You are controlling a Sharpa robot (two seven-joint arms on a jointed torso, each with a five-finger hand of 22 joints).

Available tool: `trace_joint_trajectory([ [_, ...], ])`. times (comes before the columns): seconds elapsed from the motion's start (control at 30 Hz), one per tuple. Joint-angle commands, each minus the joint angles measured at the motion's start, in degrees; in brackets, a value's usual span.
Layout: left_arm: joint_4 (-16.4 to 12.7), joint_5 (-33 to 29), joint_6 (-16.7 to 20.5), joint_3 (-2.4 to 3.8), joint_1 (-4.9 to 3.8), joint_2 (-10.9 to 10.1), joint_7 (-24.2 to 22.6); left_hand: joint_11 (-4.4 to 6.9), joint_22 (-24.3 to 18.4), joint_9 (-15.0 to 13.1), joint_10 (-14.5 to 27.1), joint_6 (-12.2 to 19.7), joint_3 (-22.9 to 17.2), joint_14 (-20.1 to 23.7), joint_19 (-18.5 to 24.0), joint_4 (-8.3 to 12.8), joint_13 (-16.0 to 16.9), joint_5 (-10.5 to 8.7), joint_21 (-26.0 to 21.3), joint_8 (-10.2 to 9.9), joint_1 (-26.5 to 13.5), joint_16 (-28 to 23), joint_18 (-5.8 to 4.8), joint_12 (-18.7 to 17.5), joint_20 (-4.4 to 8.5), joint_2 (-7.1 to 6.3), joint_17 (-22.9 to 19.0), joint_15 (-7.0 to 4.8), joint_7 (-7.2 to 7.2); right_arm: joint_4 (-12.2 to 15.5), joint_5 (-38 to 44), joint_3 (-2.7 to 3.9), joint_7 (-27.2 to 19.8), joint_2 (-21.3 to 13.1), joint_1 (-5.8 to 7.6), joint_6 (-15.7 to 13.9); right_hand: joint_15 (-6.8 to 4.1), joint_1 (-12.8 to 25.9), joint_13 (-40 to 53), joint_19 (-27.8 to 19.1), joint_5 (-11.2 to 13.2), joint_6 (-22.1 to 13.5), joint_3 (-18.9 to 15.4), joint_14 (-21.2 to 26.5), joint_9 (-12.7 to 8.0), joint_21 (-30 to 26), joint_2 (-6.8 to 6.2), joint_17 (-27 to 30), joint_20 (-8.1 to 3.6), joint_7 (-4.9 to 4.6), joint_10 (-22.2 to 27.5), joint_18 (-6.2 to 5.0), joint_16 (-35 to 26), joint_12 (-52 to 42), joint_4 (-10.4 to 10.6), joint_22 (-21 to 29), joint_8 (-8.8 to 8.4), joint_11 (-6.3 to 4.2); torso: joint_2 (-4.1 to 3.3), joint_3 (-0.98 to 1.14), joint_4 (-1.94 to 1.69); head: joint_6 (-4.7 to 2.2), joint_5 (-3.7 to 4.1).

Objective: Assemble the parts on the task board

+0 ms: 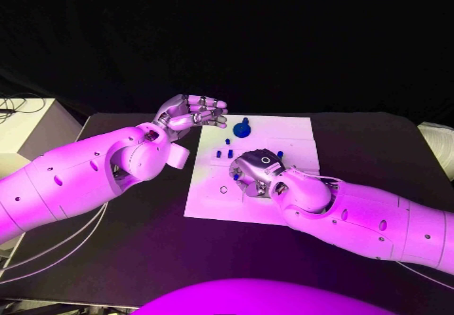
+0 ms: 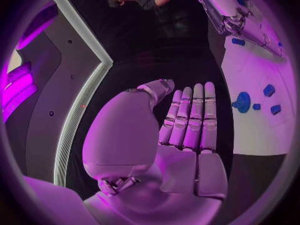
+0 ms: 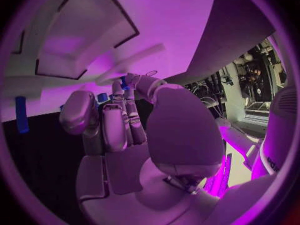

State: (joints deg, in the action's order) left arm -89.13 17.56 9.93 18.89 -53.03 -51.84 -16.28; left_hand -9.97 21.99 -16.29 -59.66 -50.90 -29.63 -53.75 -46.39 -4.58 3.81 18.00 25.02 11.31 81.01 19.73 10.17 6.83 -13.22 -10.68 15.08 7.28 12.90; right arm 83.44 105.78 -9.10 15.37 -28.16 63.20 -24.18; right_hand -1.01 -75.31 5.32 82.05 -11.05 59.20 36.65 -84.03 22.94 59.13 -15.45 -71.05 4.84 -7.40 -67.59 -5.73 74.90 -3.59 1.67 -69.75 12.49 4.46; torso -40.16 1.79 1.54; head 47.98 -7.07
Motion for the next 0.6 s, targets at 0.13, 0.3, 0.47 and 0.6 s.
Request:
trace_joint_trajectory([
  [0.13, -0.2, -0.2, -1.1, 0.04, 0.01, 0.0, 0.1, -0.28, -0.4, 0.2, 0.7, 0.6, 0.4, 0.3, -0.4, -0.2, 0.1, -0.31, -0.9, -0.3, -0.4, -0.8, 0.0, -0.2, 0.01, -0.01, 0.3, 0.48, 0.45, 0.1, -0.2, -0.05, -0.5, -0.2, -0.09, -3.1, 0.63, 0.4, -0.1, -0.2, -0.1, -0.8, -0.7, -1.2, -0.2, -0.3, -0.66, 0.0, 0.14, -0.24, 0.8, -0.28, -0.1, 0.1, 0.3, 0.1, -0.63, 0.16, -0.02, 0.0, 0.0, -0.21, 0.53],
  [0.3, -0.1, -0.2, -1.3, 0.04, 0.01, 0.0, 0.3, -0.31, -0.5, 0.2, 0.8, 0.7, 0.4, 0.3, -0.4, -0.2, 0.1, -0.31, -1.0, -0.3, -0.4, -0.9, 0.0, -0.2, -0.03, 0.01, 0.4, 0.51, 0.47, 0.2, -0.3, -0.05, -0.5, -0.3, -0.09, -5.0, 0.75, 0.4, -0.2, -0.3, -0.1, -1.1, -1.1, -1.1, -0.3, -0.8, -0.85, 0.4, 0.25, -0.26, 1.5, -0.36, -0.4, 0.1, 0.4, 0.5, -0.91, 0.29, -0.02, 0.04, -0.02, -0.21, 0.54],
  [0.47, -0.1, -0.2, -1.4, 0.04, 0.01, 0.0, 0.4, -0.32, -0.6, 0.2, 0.8, 0.7, 0.4, 0.3, -0.4, -0.2, 0.1, -0.32, -1.1, -0.4, -0.4, -1.0, 0.01, -0.2, -0.04, 0.02, 0.4, 0.53, 0.48, 0.6, -0.7, -0.05, -0.6, -0.6, -0.12, -7.8, 0.8, 0.3, -0.3, -0.2, -0.1, -1.7, -1.6, -1.1, -0.4, -1.0, -0.9, 0.4, 0.33, -0.17, 2.1, -0.38, -0.4, 0.0, 0.5, 0.5, -1.35, 0.34, -0.03, 0.05, 0.0, -0.25, 0.57],
  [0.6, -0.1, -0.2, -1.4, 0.04, 0.01, 0.0, 0.4, -0.32, -0.6, 0.2, 0.8, 0.7, 0.4, 0.3, -0.4, -0.2, 0.1, -0.32, -1.1, -0.4, -0.4, -1.0, 0.01, -0.2, -0.04, 0.02, 0.4, 0.53, 0.48, 1.2, -1.2, -0.05, -0.8, -0.9, -0.15, -9.9, 0.8, 0.2, -0.2, -0.2, -0.1, -1.9, -1.7, -1.2, -0.4, -0.9, -0.88, 0.3, 0.33, -0.15, 2.1, -0.37, -0.3, 0.0, 0.5, 0.5, -1.45, 0.33, -0.02, 0.04, -0.01, -0.29, 0.6],
])
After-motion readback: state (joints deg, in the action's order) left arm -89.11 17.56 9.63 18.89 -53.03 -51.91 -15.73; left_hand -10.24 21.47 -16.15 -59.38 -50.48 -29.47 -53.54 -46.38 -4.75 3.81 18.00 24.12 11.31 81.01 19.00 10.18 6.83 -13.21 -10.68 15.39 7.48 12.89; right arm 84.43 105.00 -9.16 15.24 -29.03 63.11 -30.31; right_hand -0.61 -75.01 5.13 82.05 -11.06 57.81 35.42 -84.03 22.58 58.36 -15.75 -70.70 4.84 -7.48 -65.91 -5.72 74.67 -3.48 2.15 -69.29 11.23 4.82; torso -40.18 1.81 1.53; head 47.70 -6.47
